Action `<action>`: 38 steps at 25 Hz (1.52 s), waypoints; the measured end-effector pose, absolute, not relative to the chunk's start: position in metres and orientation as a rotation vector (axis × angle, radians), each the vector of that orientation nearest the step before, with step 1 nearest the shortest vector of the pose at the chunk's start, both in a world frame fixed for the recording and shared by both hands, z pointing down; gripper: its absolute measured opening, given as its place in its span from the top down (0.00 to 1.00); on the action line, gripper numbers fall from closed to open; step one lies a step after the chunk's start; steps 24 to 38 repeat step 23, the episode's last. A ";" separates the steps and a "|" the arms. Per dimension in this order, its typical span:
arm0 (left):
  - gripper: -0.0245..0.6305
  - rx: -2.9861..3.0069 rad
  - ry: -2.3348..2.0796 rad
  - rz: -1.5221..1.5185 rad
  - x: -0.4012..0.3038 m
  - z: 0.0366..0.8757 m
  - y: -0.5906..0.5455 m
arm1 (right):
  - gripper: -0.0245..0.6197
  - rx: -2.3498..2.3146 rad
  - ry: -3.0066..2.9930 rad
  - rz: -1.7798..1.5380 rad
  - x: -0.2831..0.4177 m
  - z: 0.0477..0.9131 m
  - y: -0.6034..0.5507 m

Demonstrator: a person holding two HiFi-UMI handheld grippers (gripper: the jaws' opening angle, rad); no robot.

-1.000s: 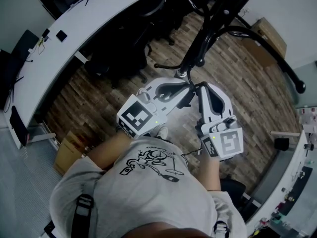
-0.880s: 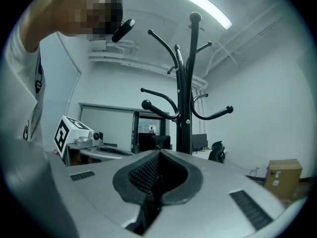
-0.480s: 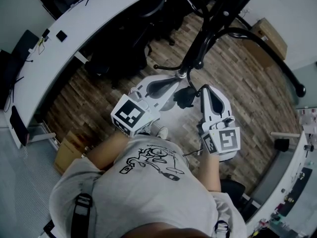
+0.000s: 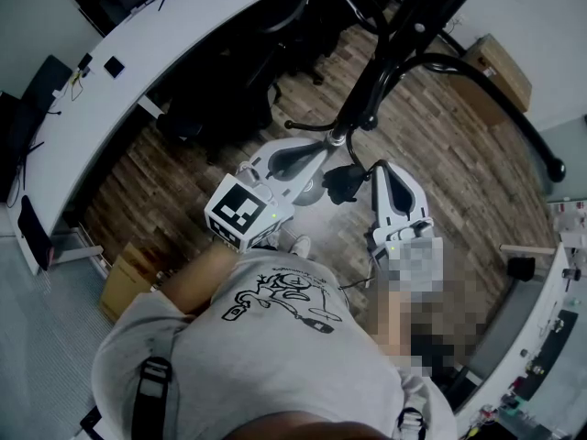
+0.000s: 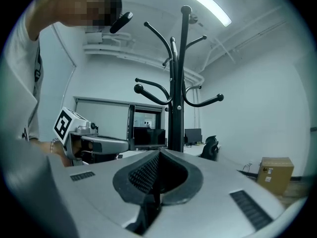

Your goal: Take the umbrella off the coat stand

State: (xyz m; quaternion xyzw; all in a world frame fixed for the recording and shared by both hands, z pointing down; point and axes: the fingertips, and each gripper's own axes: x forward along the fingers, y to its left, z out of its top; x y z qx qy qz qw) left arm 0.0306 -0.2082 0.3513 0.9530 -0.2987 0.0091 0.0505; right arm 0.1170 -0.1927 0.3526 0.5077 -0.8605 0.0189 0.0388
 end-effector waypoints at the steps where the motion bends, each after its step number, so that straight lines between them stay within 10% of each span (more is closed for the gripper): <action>1: 0.92 2.899 -0.909 0.029 0.030 0.352 -0.208 | 0.95 1.558 -2.637 0.058 0.117 0.353 -0.192; 38: 0.92 2.887 -0.908 0.017 0.029 0.354 -0.209 | 0.95 1.576 -2.624 0.058 0.120 0.349 -0.190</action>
